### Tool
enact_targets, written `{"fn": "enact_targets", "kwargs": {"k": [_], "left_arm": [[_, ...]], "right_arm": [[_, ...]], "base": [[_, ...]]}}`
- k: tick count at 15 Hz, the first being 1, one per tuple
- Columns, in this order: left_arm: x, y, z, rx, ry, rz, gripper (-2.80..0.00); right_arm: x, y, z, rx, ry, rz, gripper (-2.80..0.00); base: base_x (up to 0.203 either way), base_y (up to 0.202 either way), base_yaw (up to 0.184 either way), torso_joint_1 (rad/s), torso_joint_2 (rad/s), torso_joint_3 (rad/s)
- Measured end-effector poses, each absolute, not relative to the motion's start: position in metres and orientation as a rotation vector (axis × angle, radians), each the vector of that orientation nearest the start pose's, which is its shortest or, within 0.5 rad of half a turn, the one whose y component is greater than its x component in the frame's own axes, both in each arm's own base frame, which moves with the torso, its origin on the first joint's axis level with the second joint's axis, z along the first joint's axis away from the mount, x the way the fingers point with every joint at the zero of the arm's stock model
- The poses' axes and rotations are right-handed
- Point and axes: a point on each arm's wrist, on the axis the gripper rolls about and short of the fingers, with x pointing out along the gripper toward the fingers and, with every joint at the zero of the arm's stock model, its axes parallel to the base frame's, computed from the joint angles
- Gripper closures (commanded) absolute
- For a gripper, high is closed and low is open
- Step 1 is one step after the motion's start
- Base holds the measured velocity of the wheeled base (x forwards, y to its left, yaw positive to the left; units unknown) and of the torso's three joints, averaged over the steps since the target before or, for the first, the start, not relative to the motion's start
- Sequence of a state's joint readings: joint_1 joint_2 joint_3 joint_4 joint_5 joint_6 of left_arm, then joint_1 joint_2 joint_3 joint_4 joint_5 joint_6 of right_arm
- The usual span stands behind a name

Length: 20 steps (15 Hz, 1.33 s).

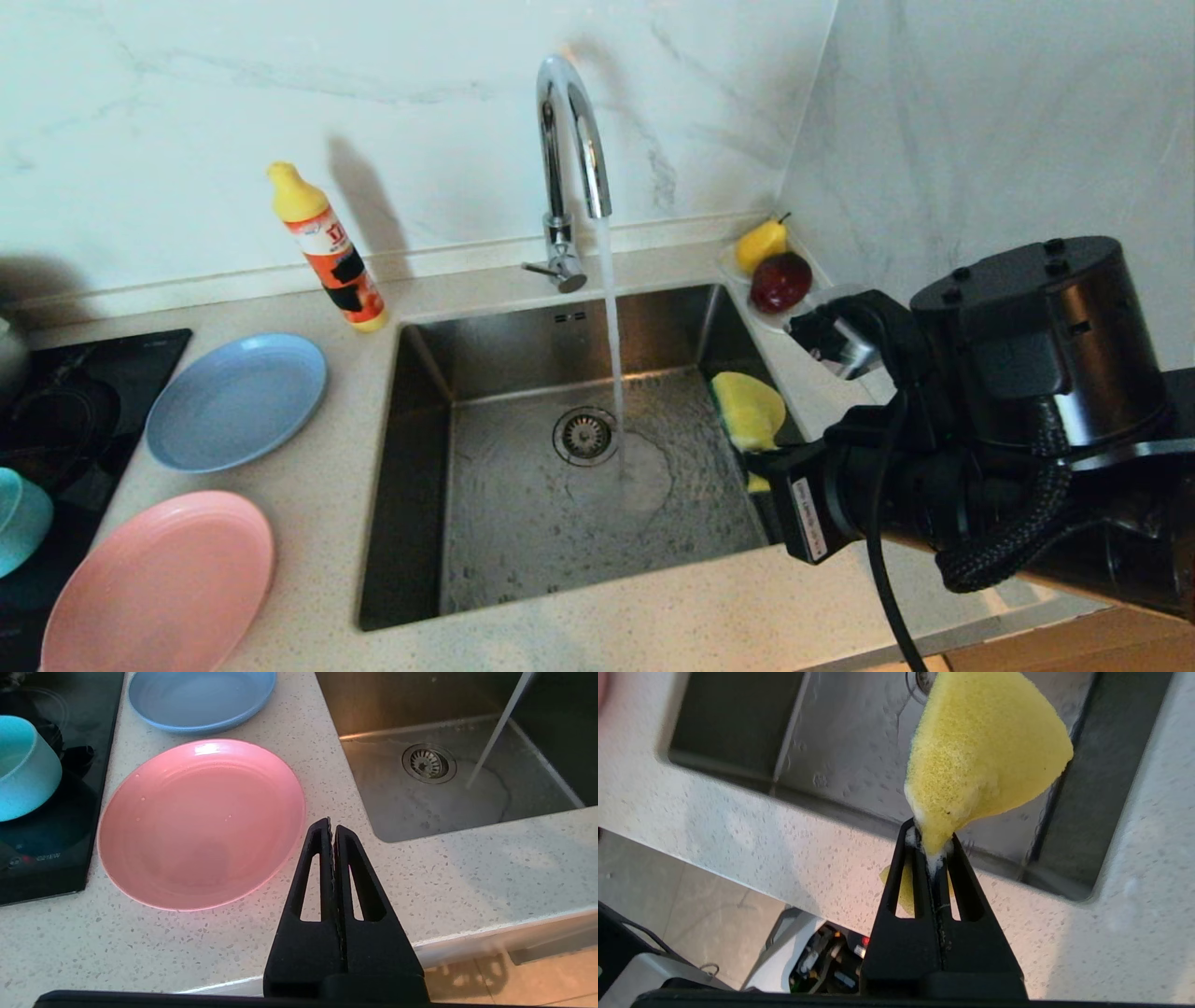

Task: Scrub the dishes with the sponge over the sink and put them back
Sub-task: Pick up a bowl and the sponge

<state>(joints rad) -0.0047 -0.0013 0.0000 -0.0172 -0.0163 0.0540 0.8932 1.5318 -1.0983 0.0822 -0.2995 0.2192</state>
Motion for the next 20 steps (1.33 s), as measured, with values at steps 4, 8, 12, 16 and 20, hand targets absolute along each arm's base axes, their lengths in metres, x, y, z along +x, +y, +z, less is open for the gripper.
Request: {"fn": "enact_targets", "kwargs": {"k": [4, 8, 12, 16, 20], "left_arm": [[-0.023, 0.0, 0.077, 0.073, -0.018, -0.024, 0.0], [-0.024, 0.0, 0.079, 0.081, -0.011, -0.021, 0.0], [-0.037, 0.0, 0.147, 0.092, -0.122, -0.001, 0.0], [-0.028, 0.004, 0.224, 0.165, -0.138, 0.187, 0.0], [0.026, 0.008, 0.276, 0.232, -0.003, 0.372, 0.0]], "right_arm": [[0.174, 0.209, 0.238, -0.114, 0.541, 0.524, 0.0], [0.176, 0.212, 0.233, -0.132, 0.557, 0.503, 0.0], [0.179, 0.215, 0.231, -0.142, 0.553, 0.483, 0.0], [0.182, 0.217, 0.234, -0.135, 0.544, 0.48, 0.0], [0.185, 0.217, 0.233, -0.131, 0.549, 0.473, 0.0]], "base": [[0.0, 0.0, 0.0, 0.0, 0.0, 0.0], [0.0, 0.0, 0.0, 0.0, 0.0, 0.0], [0.0, 0.0, 0.0, 0.0, 0.0, 0.0], [0.0, 0.0, 0.0, 0.0, 0.0, 0.0], [0.0, 0.0, 0.0, 0.0, 0.0, 0.0]]}}
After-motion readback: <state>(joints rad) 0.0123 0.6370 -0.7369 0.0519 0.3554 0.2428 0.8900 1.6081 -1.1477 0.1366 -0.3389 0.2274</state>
